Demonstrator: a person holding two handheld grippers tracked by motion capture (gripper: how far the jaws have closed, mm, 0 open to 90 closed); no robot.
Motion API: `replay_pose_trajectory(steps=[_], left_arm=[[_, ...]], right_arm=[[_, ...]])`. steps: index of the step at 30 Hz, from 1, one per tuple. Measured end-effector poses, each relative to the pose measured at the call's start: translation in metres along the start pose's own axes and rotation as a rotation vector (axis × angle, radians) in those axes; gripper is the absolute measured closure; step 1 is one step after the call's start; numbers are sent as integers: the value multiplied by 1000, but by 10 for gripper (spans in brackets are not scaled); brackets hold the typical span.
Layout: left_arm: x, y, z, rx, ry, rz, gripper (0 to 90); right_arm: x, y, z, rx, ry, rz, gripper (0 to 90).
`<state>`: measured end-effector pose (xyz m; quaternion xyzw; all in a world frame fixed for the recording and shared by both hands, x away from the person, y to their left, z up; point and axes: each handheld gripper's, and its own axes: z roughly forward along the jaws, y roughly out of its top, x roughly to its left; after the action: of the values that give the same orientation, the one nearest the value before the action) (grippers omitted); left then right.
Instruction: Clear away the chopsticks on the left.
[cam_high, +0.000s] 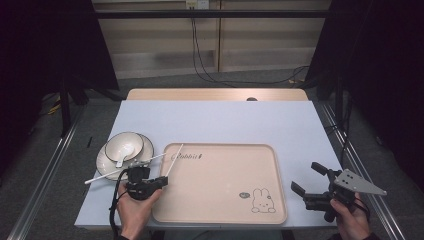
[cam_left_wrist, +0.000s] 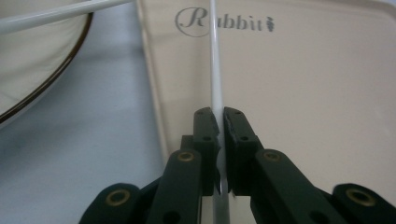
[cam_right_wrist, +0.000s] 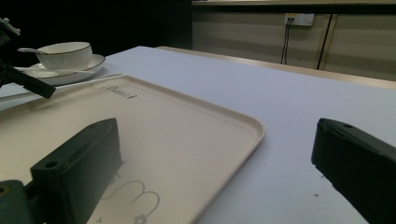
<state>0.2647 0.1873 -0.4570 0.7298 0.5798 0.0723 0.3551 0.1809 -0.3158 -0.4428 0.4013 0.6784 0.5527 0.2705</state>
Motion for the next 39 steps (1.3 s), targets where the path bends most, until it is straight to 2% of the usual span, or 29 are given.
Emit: replay_pose_trajectory(steps=[2,5,6,7,8,10,18,26,29,32,33,34,36,38,39], left_arm=[[0,-1,3,6,6,-17,845],[0,0,7,21,21,-14,845],[0,-1,8,41,29,-7,845],[0,-1,9,27,36,-15,845],[1,-1,10,27,22,-23,845],[1,-1,10,19,32,-19,842],[-1,-2,12,9,23,-52,838],[0,-1,11,12,9,-43,802],[1,-1,11,19,-9,-42,786],[2,-1,10,16,-19,-38,728],[3,0,10,17,-28,-30,666],[3,0,9,8,-45,-25,666],[4,1,5,-6,-51,4,634],[5,2,0,-28,-93,46,532],[4,3,-4,-45,-84,67,432]], right_arm=[[0,0,0,2,1,-6,10],[0,0,0,1,1,-5,10],[0,0,0,1,1,-4,10],[0,0,0,1,1,-4,10],[0,0,0,0,2,2,10],[0,0,0,1,1,-4,10],[0,0,1,4,-1,0,10],[0,0,0,5,0,0,9],[0,0,0,4,-4,8,9],[0,0,1,3,-3,7,9],[1,0,1,3,0,5,8],[1,0,1,3,0,5,8],[0,0,0,2,2,8,8],[0,0,0,2,4,-1,9],[0,0,0,2,3,-2,8]])
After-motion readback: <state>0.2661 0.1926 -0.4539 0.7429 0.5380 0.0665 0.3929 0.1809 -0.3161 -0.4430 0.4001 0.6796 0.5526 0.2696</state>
